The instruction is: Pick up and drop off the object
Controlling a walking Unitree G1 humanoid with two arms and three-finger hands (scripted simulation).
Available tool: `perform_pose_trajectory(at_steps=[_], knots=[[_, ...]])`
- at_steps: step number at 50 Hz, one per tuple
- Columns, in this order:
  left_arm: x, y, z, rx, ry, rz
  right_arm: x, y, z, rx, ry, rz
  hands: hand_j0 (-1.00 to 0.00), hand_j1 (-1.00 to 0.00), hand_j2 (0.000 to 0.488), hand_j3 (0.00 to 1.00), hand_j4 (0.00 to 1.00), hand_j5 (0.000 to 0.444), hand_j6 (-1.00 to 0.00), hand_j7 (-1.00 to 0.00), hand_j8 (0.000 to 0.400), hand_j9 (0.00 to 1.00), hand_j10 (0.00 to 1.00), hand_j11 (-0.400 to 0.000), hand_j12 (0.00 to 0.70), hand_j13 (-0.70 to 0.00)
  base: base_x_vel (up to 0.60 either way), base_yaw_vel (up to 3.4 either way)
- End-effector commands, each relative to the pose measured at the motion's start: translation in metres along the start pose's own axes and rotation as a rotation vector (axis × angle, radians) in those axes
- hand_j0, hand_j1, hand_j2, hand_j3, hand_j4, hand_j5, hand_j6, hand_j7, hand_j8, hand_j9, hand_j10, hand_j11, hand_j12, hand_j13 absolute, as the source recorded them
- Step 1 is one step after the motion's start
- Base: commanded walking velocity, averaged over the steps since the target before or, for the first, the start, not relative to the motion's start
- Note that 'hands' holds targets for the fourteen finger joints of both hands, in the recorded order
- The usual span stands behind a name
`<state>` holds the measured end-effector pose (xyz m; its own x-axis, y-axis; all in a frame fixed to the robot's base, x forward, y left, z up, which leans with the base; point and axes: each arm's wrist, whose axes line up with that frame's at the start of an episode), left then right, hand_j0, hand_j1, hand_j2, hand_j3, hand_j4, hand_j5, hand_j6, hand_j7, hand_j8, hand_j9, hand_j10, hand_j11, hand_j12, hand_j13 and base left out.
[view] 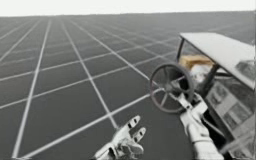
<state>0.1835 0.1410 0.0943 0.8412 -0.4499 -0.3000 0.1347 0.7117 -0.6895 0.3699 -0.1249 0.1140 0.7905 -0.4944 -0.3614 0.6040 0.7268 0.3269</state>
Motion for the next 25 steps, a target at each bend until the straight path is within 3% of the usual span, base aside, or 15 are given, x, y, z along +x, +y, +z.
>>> perform_pose_trajectory(at_steps=[1, 25], knots=[[-0.0028, 0.003, -0.0001, -0.012, -0.013, -0.002, -0.0065, 0.0133, 0.008, 0.011, -0.033, 0.044, 0.0, 0.0, 0.0, 1.0, 1.0, 0.0, 0.0, 0.0, 0.0, 1.0, 1.0, -0.4, 0.0, -0.7, 0.59, 0.02], [-0.0028, 0.003, -0.0001, -0.012, -0.013, -0.002, -0.0065, 0.0133, 0.008, 0.011, -0.033, 0.044, 0.0, 0.0, 0.0, 1.0, 1.0, 0.0, 0.0, 0.0, 0.0, 1.0, 1.0, -0.4, 0.0, -0.7, 0.57, 0.05]])
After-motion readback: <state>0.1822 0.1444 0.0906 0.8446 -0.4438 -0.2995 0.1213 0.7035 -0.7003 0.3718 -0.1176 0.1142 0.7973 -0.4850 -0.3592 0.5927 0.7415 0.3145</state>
